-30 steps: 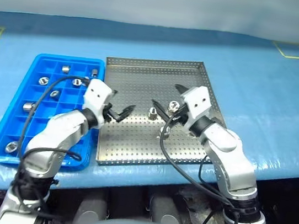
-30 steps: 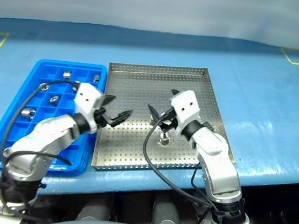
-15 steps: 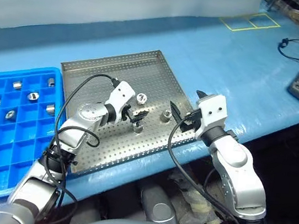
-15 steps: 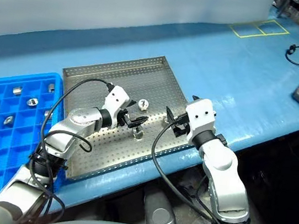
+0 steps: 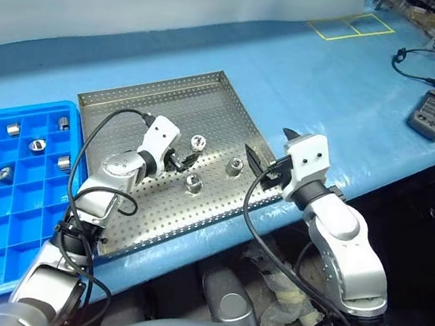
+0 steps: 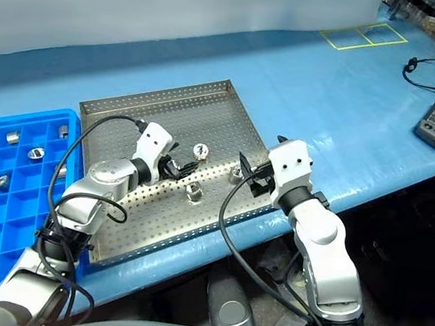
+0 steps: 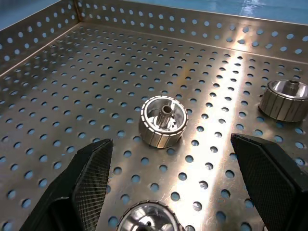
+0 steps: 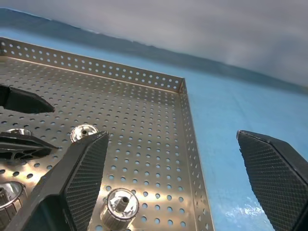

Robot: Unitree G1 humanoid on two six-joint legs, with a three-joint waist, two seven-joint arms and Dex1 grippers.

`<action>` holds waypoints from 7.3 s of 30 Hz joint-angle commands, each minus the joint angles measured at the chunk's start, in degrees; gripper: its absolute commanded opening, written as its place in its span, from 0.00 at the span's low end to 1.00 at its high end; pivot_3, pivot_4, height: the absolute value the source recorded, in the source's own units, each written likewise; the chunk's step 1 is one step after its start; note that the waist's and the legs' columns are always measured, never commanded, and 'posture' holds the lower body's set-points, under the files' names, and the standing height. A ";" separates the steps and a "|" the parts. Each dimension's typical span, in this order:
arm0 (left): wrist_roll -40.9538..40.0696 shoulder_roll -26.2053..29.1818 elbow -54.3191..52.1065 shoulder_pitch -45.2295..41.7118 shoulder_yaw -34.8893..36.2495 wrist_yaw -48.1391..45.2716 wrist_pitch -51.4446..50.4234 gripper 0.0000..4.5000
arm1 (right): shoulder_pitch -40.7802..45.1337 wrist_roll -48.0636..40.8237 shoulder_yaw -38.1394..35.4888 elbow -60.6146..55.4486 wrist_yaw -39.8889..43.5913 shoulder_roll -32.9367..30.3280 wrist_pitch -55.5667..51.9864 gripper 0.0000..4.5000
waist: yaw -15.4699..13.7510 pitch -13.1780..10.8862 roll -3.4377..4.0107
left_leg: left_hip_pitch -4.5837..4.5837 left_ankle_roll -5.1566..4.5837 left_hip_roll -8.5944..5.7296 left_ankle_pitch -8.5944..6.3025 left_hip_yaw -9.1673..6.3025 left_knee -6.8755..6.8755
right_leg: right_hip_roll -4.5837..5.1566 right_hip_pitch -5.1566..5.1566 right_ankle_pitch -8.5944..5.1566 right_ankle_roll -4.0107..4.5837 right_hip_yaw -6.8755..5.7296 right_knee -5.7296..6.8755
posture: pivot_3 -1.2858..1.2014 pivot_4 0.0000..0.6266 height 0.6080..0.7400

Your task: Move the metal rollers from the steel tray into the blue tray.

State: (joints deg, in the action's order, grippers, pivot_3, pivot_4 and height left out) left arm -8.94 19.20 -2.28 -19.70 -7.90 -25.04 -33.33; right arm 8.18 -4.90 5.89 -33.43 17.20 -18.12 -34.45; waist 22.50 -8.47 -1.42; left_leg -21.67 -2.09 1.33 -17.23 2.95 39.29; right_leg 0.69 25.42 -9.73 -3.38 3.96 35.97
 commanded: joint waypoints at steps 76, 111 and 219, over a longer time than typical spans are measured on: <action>2.96 -2.35 -3.97 2.01 0.92 3.57 -4.05 0.39 | 2.76 -1.23 1.03 1.06 0.65 1.14 1.46 1.00 | -2.82 0.00 0.00 | -0.01 -0.01 -0.07 -0.01 -0.01 -0.01 | 0.07 0.01 0.08 0.12 -0.01 0.01 | 0.38 0.24 1.00; -3.23 2.47 -54.54 38.97 38.83 10.75 -25.74 0.39 | 12.55 -3.66 9.98 14.91 13.05 4.16 4.79 1.00 | -20.64 0.01 -0.11 | -0.01 0.05 -0.06 0.02 -0.04 -0.07 | 0.25 0.08 -0.22 0.85 -0.44 0.01 | 0.56 0.24 1.00; -2.42 -1.23 -27.94 15.48 -1.27 4.87 -1.51 0.91 | 1.51 -4.56 -6.95 18.05 -0.44 2.62 -10.53 0.38 | -11.82 0.11 -0.04 | -0.04 -0.22 -0.29 -0.08 0.04 0.09 | 0.42 -0.04 -0.07 0.39 -0.26 -0.02 | 0.44 0.24 1.00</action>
State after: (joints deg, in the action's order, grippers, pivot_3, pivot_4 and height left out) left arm -11.34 18.13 -29.15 -4.10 -9.49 -20.17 -35.40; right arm 8.29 -9.58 -0.89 -13.95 17.16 -15.34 -47.07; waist 10.69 -8.36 -1.46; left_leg -21.71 -2.32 1.03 -17.30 3.00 39.39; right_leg 1.11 25.38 -9.80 -2.98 3.71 35.95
